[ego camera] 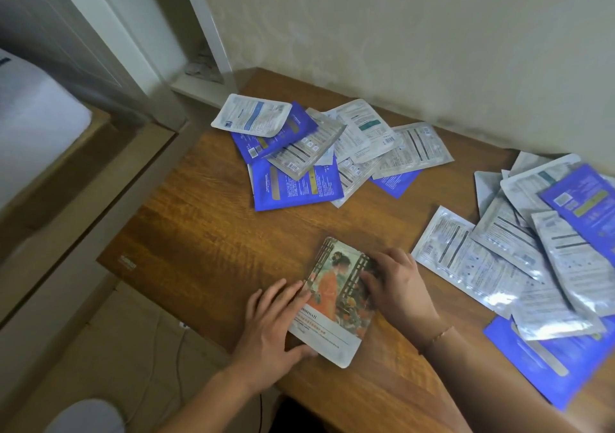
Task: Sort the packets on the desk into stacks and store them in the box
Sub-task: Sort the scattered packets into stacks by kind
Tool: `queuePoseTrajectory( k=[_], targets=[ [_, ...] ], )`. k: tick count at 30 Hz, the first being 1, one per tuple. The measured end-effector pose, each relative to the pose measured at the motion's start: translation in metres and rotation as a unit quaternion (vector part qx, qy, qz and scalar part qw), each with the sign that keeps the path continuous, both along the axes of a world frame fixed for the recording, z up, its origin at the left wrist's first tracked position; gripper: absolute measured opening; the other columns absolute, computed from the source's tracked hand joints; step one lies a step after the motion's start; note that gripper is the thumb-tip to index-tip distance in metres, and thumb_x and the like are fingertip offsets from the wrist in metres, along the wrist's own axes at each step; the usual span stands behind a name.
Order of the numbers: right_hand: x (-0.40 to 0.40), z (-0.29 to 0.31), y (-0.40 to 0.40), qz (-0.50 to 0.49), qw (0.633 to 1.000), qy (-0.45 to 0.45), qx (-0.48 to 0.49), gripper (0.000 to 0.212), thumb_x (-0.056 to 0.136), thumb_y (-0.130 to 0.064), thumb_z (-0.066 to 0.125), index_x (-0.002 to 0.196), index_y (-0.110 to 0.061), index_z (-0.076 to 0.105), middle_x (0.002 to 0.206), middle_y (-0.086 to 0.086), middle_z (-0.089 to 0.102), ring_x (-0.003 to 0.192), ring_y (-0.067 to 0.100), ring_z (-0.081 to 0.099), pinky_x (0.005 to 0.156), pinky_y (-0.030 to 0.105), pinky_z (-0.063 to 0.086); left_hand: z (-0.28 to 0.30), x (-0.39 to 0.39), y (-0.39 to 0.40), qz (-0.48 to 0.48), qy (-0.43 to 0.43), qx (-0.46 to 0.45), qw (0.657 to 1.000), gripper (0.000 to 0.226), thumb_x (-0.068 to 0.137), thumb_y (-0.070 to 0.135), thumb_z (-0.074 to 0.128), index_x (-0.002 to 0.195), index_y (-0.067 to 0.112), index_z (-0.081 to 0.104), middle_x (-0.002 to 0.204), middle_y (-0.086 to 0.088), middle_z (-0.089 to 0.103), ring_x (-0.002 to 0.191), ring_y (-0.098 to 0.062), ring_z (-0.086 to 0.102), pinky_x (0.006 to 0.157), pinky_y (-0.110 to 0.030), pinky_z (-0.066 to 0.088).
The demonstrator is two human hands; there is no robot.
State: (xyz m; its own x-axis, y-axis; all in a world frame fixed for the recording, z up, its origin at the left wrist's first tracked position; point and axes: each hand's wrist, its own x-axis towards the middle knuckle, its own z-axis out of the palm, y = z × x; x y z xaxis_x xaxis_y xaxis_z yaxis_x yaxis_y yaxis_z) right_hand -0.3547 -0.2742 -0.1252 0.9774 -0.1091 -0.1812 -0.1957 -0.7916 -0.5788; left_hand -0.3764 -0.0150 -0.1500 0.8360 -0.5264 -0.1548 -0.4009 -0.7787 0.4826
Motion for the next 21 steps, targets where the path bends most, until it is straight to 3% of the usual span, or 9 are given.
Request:
queuePoseTrajectory(
  k=[2, 4, 6, 9, 14, 21],
  targets=[
    [-0.003, 0.007, 0.002, -0.052, 0.998, -0.01, 0.029, 0.043, 0.089, -0.038, 0.065, 0.127, -0.017, 0.06, 0.114, -0.001, 0.054, 0.106, 0.018, 0.052, 0.091, 0.032, 0.047, 0.002, 0.003, 0.001, -0.002, 0.002, 0.01, 1.0, 0.092, 0.076, 0.081, 0.049, 0.152, 0.039, 0.018, 0.155, 0.028, 0.008, 0.146, 0.0, -0.006, 0.117, -0.033, -0.009],
    [-0.017, 0.02, 0.003, -0.16, 0.982, 0.003, 0.095, 0.053, 0.087, -0.043, 0.067, 0.132, -0.019, 0.055, 0.117, -0.002, 0.056, 0.099, 0.013, 0.058, 0.084, 0.027, 0.049, 0.0, 0.004, 0.006, -0.013, -0.013, 0.008, 1.0, 0.092, 0.076, 0.083, 0.05, 0.151, 0.038, 0.023, 0.155, 0.028, 0.014, 0.146, -0.001, 0.0, 0.116, -0.033, -0.002],
    [-0.041, 0.031, 0.008, -0.266, 0.95, 0.055, 0.157, 0.059, 0.083, -0.043, 0.072, 0.134, -0.018, 0.055, 0.114, -0.003, 0.064, 0.091, 0.008, 0.062, 0.077, 0.027, 0.052, -0.005, 0.002, 0.011, -0.001, -0.018, -0.018, 1.0, 0.086, 0.077, 0.08, 0.053, 0.148, 0.035, 0.034, 0.152, 0.023, 0.029, 0.145, -0.004, 0.012, 0.114, -0.037, 0.01],
    [-0.065, 0.028, 0.022, -0.333, 0.898, 0.137, 0.253, 0.056, 0.078, -0.033, 0.08, 0.126, -0.012, 0.063, 0.095, -0.004, 0.075, 0.078, 0.012, 0.073, 0.075, 0.039, 0.06, -0.012, -0.002, 0.01, 0.028, -0.041, -0.059, 0.997, 0.078, 0.079, 0.073, 0.058, 0.143, 0.03, 0.043, 0.147, 0.021, 0.04, 0.143, -0.005, 0.023, 0.111, -0.037, 0.019],
    [-0.054, 0.013, 0.031, -0.362, 0.874, 0.144, 0.291, 0.04, 0.079, -0.027, 0.08, 0.115, -0.012, 0.071, 0.088, -0.002, 0.077, 0.073, 0.013, 0.074, 0.063, 0.039, 0.062, -0.012, 0.0, 0.003, 0.069, -0.074, -0.098, 0.99, 0.077, 0.077, 0.073, 0.056, 0.132, 0.018, 0.059, 0.138, 0.016, 0.052, 0.143, -0.012, 0.029, 0.108, -0.033, 0.019],
    [-0.03, 0.009, 0.034, -0.316, 0.902, 0.115, 0.271, 0.021, 0.086, -0.014, 0.072, 0.106, -0.018, 0.074, 0.083, -0.014, 0.072, 0.075, 0.007, 0.072, 0.062, 0.031, 0.062, -0.01, 0.034, -0.004, 0.094, -0.095, -0.093, 0.987, 0.075, 0.064, 0.064, 0.068, 0.123, 0.017, 0.065, 0.131, 0.014, 0.058, 0.136, -0.017, 0.041, 0.099, -0.044, 0.03]
  ],
)
